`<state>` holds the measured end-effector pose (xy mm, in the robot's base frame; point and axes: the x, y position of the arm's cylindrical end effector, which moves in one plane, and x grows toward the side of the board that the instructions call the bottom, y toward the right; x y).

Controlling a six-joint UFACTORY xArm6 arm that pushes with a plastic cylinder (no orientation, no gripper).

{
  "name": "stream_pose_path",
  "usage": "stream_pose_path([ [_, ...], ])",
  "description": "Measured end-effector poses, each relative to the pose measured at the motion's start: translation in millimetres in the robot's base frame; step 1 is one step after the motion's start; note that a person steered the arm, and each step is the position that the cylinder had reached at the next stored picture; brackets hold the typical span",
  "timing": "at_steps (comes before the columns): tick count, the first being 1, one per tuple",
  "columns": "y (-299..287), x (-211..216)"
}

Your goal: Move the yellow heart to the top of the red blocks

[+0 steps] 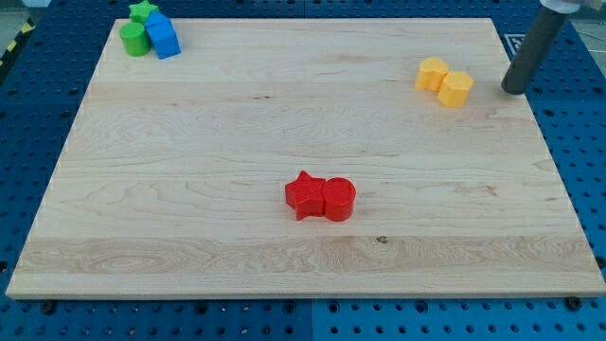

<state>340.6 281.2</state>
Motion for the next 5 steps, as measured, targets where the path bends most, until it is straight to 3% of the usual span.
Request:
stream_pose_path([
  [5,-74.6,-8.0],
])
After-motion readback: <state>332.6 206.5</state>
